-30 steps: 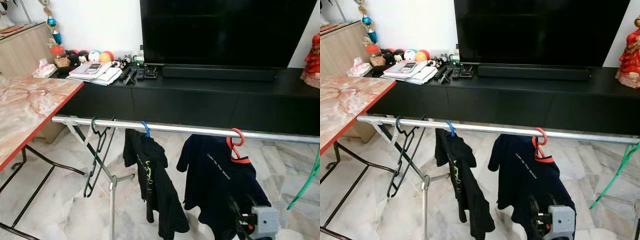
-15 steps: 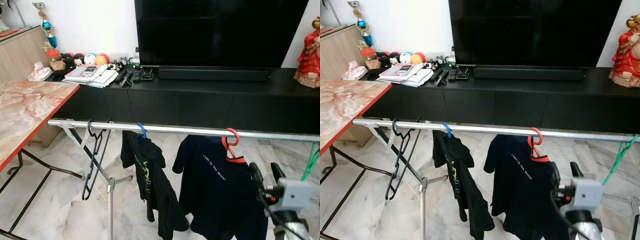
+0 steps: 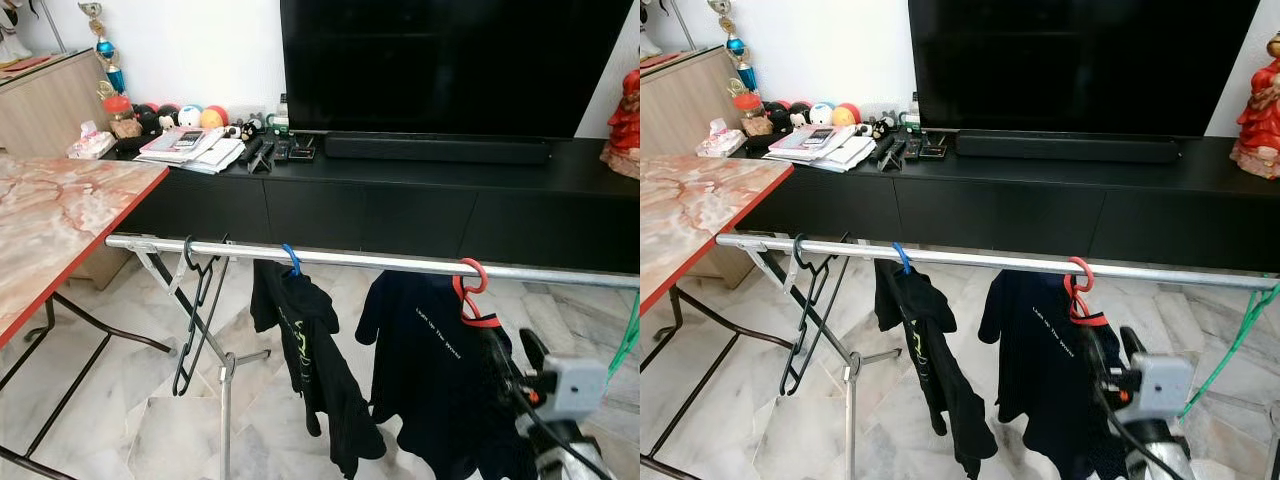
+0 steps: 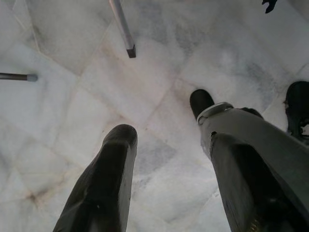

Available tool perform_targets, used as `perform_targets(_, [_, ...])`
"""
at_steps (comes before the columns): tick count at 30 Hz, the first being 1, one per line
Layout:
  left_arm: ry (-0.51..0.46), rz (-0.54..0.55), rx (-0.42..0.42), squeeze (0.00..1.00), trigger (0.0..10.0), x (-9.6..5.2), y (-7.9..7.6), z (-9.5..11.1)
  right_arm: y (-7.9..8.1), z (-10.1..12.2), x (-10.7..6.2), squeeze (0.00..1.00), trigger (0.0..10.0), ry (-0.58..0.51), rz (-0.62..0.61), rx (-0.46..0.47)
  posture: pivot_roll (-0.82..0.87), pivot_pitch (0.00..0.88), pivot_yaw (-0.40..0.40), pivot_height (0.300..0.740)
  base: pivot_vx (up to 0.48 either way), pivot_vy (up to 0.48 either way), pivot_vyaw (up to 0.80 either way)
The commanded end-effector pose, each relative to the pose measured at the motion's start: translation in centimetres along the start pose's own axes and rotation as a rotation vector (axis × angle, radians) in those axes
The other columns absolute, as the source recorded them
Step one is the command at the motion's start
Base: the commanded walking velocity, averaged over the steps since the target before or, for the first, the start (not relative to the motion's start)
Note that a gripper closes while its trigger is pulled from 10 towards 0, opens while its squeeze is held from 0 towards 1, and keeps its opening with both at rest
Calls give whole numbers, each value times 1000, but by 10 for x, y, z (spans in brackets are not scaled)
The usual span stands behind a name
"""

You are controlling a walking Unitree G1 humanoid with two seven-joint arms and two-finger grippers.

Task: Hang hanger

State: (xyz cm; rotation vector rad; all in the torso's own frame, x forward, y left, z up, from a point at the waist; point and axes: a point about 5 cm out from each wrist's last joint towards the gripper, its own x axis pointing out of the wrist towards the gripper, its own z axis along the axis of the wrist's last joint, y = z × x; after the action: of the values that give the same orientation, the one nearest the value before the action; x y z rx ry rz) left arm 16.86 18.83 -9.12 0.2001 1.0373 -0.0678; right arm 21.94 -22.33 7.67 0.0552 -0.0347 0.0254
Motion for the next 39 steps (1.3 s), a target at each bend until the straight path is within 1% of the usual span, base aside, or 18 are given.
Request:
perform_targets(1, [8,34,-52,0,10000,-1,8,-3,3,-5,-9,0,10000,22,5,10,-110,0,53,740,0,0,0])
perform_targets(2, [8,34,-52,0,10000,-1,8,-3,3,-5,-9,0,10000,22,5,10,-110,0,53,740,0,0,0])
perform_targets(3, [16,73,-124,0,10000,-1,15,-5,3,-5,-9,0,10000,23,9,6,-110,0,53,740,0,0,0])
perform_targets(4, [16,73,-124,0,10000,-1,15,-5,3,-5,-9,0,10000,23,9,6,-110,0,53,740,0,0,0])
perform_targets(5, [16,104,-244,0,10000,-2,22,-6,3,-4,-8,0,10000,20,13,12,-110,0,53,740,0,0,0])
perform_targets(7, [16,134,-321,0,10000,-3,28,-7,4,-4,-6,0,10000,20,26,9,-105,0,49,740,0,0,0])
perform_targets(8, [18,142,-326,0,10000,-3,30,-7,4,-4,-4,0,10000,20,33,8,-98,0,45,740,0,0,0])
perform_targets(10, [13,148,-302,0,10000,-4,34,-9,5,-3,-1,0,10000,16,44,10,-92,0,43,740,0,0,0])
perform_targets(14, [10,146,-314,0,10000,-5,35,-11,8,-2,3,0,10000,15,62,11,-86,0,41,740,0,0,0])
perform_targets(15, [10,140,-317,0,10000,-5,34,-12,12,-3,4,0,10000,18,76,12,-87,0,40,740,0,0,0])
perform_targets(18, [10,133,-316,0,10000,-5,33,-14,16,-5,3,0,10000,25,87,13,-90,0,40,740,0,0,0])
perform_targets(19, [9,124,-312,0,10000,-5,31,-15,18,-6,3,0,10000,31,98,9,-89,0,39,740,0,0,0])
perform_targets(28, [-5,102,-299,0,10000,-4,25,-12,17,-4,3,0,10000,22,95,10,-98,0,37,740,233,0,0])
perform_targets(31, [-18,89,-279,0,10000,-3,22,-6,19,-5,4,0,10000,24,101,9,-98,0,36,740,282,0,0])
perform_targets(39, [-24,83,-275,0,10000,-2,18,-3,21,-4,6,0,10000,22,109,8,-95,0,31,740,307,0,0])
